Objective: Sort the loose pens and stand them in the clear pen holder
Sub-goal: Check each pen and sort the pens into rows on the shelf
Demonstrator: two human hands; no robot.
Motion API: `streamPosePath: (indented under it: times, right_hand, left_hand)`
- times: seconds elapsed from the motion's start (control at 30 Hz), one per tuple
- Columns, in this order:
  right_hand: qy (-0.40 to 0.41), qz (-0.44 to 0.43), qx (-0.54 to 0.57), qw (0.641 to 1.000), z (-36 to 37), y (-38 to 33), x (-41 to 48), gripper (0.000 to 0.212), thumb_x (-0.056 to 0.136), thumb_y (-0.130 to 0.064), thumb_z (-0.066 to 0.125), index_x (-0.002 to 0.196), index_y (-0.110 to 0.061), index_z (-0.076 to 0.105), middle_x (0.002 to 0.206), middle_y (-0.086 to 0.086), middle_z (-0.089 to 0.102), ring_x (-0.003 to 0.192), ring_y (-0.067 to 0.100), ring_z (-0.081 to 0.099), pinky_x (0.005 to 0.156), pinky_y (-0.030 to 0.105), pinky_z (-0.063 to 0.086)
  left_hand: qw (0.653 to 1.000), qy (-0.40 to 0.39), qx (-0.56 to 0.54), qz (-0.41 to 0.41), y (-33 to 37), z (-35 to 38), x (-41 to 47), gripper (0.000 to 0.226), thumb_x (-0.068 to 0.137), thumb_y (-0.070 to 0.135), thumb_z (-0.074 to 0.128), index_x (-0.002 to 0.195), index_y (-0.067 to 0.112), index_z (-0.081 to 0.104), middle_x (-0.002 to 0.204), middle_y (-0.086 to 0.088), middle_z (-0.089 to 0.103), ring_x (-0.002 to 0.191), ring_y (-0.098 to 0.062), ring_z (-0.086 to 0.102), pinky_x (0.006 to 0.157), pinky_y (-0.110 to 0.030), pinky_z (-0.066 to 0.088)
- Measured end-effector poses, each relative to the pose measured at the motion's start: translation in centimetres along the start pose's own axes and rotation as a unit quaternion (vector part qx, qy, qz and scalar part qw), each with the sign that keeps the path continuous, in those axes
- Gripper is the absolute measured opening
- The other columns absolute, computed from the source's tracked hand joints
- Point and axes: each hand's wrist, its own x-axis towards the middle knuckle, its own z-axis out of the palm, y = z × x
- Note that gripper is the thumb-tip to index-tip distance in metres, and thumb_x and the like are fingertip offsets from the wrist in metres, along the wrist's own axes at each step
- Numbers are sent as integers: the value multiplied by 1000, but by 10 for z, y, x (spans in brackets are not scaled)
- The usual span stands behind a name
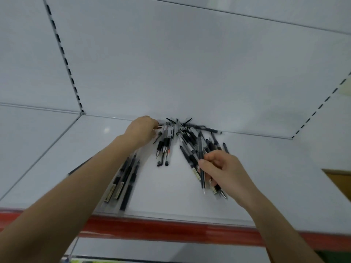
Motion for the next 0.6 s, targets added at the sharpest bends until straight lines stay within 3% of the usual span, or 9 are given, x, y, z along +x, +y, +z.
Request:
streamPosePath:
  times: [0.1,0.17,0.27,0.33,0.43,0.6]
  right_hand:
    - [3,-8,29,1000,1,-2,-2,5,87,-21,58,83,-19,60,75,-1,72,61,15,63,55,32,51]
    - [6,-26,56,998,3,-7,-4,6,87,-15,57,85,-21,57,73,-6,72,64,9,64,52,22,48]
    - [10,-78,85,993,6,-20,-9,18,84,-4,55,80,-21,56,63,5,66,53,0,56,51,11,43]
    - [3,-112,90,990,9,-29,-15,22,84,-1,53,76,-21,56,58,17,57,47,1,52,51,8,41]
    - [-13,-132,90,987,14,-37,-21,17,86,-7,56,72,-17,58,49,11,47,38,2,44,44,9,35]
    - [-29,-148,65,986,20,-43,-23,12,84,-21,58,73,-20,61,49,15,51,38,3,45,46,12,36]
  left_hand:
    - [989,50,-140,-25,4,-10,-14,32,94,8,41,122,8,56,117,-12,60,107,-27,54,89,-27,38]
    - [958,77,-273,-39,10,-20,-28,28,93,5,43,112,11,62,94,-6,63,90,-20,56,83,-25,42]
    - [835,64,-542,-72,23,-37,-56,19,90,3,51,101,11,64,68,-1,63,68,-11,58,69,-20,54]
    - [755,55,-647,-87,29,-45,-72,14,90,4,53,96,9,64,60,5,64,60,-6,60,62,-16,53]
    - [682,59,-722,-100,34,-54,-86,13,91,5,51,92,10,63,59,4,65,58,-5,64,59,-17,52]
    - [651,75,-748,-101,37,-59,-95,12,91,7,51,93,9,62,60,3,66,61,-6,66,60,-16,53]
